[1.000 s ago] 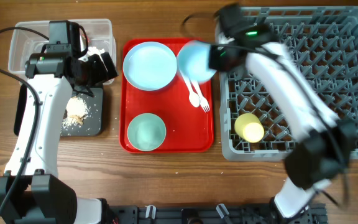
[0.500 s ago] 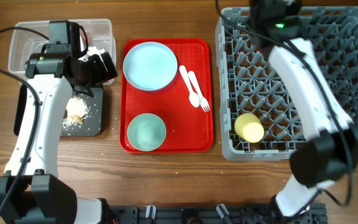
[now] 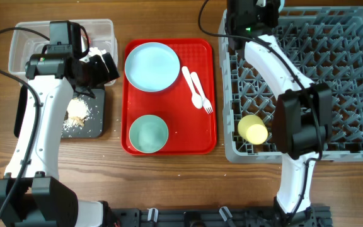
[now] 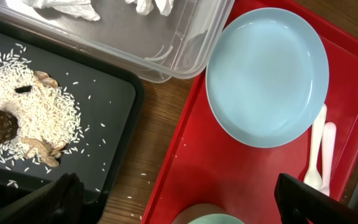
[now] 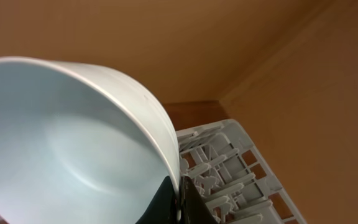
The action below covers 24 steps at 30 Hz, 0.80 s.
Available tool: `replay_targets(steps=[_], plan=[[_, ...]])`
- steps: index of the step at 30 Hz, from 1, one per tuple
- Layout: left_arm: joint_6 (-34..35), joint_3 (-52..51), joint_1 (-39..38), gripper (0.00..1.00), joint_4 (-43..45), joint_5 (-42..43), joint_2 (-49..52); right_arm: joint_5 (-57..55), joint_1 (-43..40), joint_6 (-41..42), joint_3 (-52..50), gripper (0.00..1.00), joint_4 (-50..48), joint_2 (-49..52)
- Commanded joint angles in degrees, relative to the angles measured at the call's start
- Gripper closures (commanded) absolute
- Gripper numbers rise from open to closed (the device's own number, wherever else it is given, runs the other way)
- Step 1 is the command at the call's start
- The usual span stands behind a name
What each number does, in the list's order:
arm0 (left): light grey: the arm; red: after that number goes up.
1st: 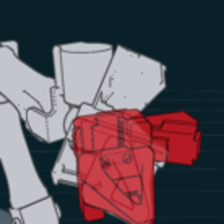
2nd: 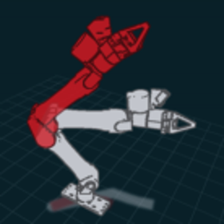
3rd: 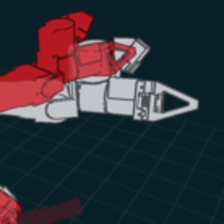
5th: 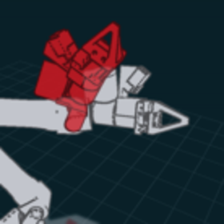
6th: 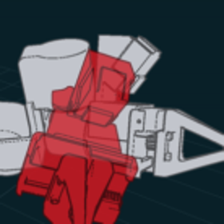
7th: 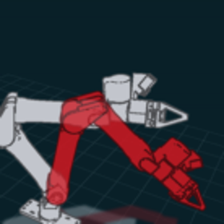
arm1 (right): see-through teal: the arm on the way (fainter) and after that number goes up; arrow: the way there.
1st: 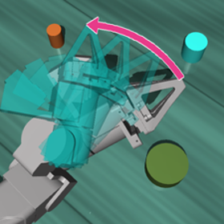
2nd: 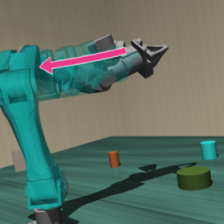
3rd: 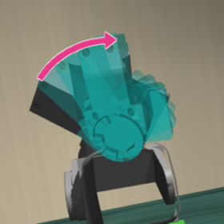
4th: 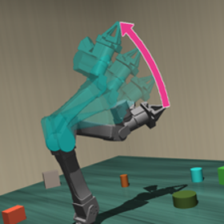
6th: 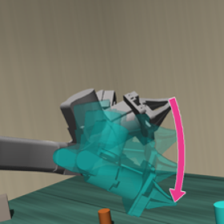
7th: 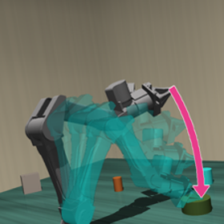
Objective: Sort waste into correct bins and load items into the dishwasher rack
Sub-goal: 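Lift the light-blue bowl and place it upright in the rack's back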
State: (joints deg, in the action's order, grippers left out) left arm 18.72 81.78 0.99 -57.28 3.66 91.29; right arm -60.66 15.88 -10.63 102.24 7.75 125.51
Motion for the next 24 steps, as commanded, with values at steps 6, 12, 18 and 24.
replay_targets(steps=[6, 12, 18, 24], plan=[[-0.3, 0.4, 0.2, 0.00, 0.0, -0.7, -0.1, -0.9, 1.4, -5.1, 0.0, 0.96, -0.1, 4.2], [-0.3, 0.3, 0.2, 0.00, 0.0, -0.7, -0.1, -0.3, 3.7, -6.2, 0.0, 0.96, 2.0, 4.5], [-0.3, 0.3, 0.2, 0.00, 0.0, -0.7, -0.1, -0.3, 5.5, -5.7, 0.0, 0.96, 7.8, 4.5], [-0.3, 0.3, 0.2, 0.00, 0.0, -0.7, -0.1, -0.3, 6.7, -5.7, 0.0, 0.70, 12.1, 4.5]])
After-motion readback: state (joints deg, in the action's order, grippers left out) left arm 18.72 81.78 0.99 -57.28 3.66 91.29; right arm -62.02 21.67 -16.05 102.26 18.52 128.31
